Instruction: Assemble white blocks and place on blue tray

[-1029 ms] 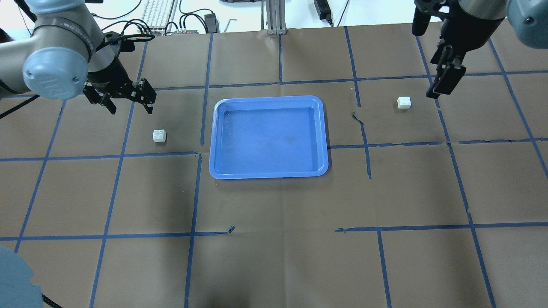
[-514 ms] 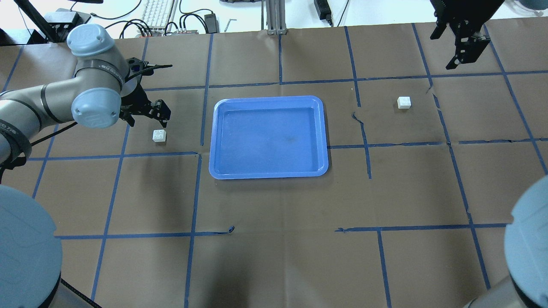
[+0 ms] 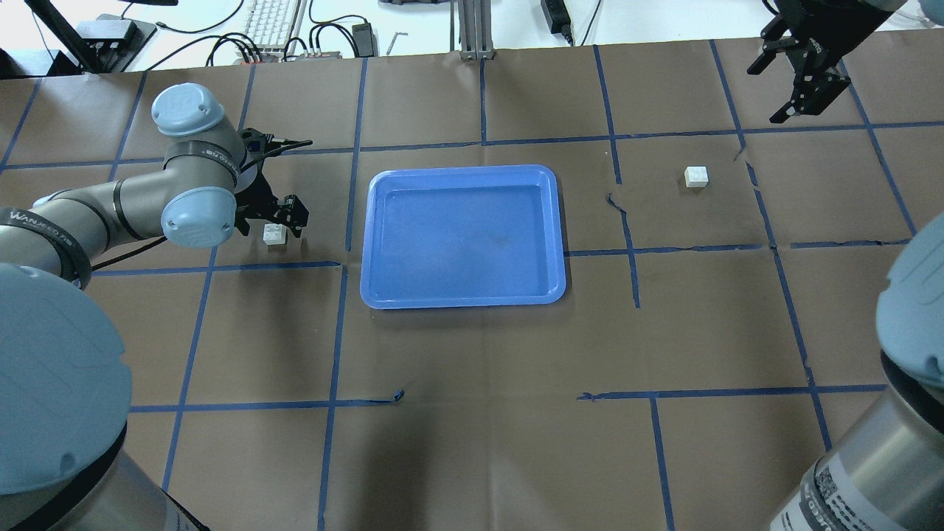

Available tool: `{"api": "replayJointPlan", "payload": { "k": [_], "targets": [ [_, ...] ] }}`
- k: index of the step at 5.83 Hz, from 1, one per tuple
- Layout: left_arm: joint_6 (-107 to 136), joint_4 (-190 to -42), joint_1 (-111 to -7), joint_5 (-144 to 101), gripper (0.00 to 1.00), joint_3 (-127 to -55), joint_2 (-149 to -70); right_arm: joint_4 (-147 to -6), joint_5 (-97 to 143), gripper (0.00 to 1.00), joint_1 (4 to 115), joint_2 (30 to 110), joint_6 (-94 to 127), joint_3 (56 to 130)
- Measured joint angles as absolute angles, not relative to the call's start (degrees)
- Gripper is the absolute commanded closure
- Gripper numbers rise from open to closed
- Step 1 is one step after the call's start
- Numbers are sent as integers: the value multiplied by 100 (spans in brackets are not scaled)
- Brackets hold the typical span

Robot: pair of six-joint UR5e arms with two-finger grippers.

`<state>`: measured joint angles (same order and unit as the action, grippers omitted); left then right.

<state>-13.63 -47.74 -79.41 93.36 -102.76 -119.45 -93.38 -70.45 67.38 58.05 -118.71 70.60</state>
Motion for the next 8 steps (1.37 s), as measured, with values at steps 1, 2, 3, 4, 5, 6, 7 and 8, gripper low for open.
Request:
{"api": "replayJointPlan", "payload": {
  "k": [1,2,3,4,5,6,7,8],
  "targets": [
    [-1391,-4759,-7943,9335,59,-10278,-11967,-9360,-6378,0,6469,5553,-12042,7256],
    [-1437,-4753,-7945,9337,75,-10273,-11966,-9413,-5642,0,6299,5397,-12277,7559],
    [-1467,-4748,-7945,9340,83,-10262,-11960,-9466,-5121,0,6229,5321,-12466,7893],
    [-1477,-4757,-7943,9342,84,-10245,-11937,-9625,-4759,0,6204,5244,-12643,8177],
    [-1478,-4795,-7939,9351,84,-10211,-11888,-9961,-4589,0,6199,5095,-12768,8356],
    [-1483,-4840,-7995,9360,84,-10179,-11817,-10241,-4561,0,6197,4920,-12818,8429],
    [-1513,-4857,-8271,9363,84,-10160,-11707,-10368,-4597,0,6196,4790,-12835,8442],
    [-1556,-4860,-8794,9379,84,-10136,-11583,-10421,-4729,2,6196,4710,-12826,8441]
  ]
}}
